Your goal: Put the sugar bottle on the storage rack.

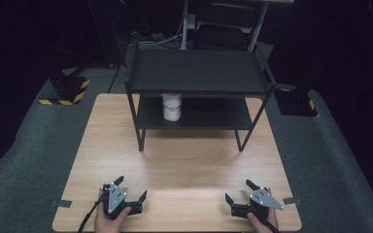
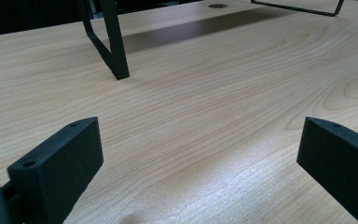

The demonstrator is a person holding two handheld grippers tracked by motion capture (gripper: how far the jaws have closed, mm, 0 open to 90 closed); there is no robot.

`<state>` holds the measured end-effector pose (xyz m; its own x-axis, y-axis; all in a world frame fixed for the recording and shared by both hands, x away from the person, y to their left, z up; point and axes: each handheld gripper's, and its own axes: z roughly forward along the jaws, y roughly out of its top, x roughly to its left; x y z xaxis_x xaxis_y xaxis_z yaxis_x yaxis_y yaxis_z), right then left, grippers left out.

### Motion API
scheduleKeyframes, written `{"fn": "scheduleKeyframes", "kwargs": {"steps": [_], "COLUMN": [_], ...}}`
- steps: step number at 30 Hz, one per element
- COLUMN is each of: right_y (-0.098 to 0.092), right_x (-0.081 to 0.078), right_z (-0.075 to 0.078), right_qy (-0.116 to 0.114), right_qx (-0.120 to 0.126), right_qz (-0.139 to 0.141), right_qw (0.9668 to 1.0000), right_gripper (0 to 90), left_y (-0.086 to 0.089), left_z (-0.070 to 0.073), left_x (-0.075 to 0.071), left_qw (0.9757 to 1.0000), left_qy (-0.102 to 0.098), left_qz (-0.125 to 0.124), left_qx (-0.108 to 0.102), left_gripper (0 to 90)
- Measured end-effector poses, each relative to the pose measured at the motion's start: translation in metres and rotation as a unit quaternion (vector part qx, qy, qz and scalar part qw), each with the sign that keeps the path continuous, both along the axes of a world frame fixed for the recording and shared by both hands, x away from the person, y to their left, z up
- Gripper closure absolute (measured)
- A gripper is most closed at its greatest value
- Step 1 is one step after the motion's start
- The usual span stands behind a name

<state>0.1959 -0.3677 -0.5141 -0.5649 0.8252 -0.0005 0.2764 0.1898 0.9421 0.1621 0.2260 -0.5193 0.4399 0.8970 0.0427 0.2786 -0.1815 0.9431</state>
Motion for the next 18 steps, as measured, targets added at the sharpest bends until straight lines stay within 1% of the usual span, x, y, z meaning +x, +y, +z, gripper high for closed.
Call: {"fn": "scheduleKeyframes", "kwargs": {"steps": [2, 10, 11, 12, 14, 18], "right_y": [0.0001, -0.0002, -0.0002, 0.0, 0.0001, -0.0002], "right_x": [0.0005, 0.0009, 0.0009, 0.0005, 0.0003, -0.0002], "right_z": [0.0001, 0.0001, 0.0001, -0.0001, 0.0, -0.0003], "right_qy": [0.0, 0.0, 0.0, -0.001, -0.001, -0.003], "right_qx": [0.0, -0.001, -0.001, 0.0, -0.001, -0.004], "right_qz": [0.0, 0.0, 0.0, 0.0, 0.001, 0.002], "right_qw": [1.0, 1.0, 1.0, 1.0, 1.0, 1.0], "right_gripper": [0.1, 0.1, 0.1, 0.1, 0.1, 0.1], "left_y": [0.0014, 0.0022, 0.002, 0.0014, 0.0003, -0.0008], "left_z": [-0.0001, 0.0002, -0.0001, 0.0009, 0.0022, 0.0029], "left_x": [0.0005, 0.0012, 0.0008, 0.0015, 0.0022, 0.0025], "left_qw": [1.0, 0.9999, 0.9999, 0.9999, 0.9999, 0.9999], "left_qy": [0.001, 0.002, 0.0, 0.001, 0.004, 0.006], "left_qz": [-0.006, -0.01, -0.011, -0.013, -0.013, -0.012], "left_qx": [-0.002, -0.003, -0.001, 0.004, 0.008, 0.011], "left_gripper": [0.5, 0.5, 0.5, 0.5, 0.5, 0.5]}}
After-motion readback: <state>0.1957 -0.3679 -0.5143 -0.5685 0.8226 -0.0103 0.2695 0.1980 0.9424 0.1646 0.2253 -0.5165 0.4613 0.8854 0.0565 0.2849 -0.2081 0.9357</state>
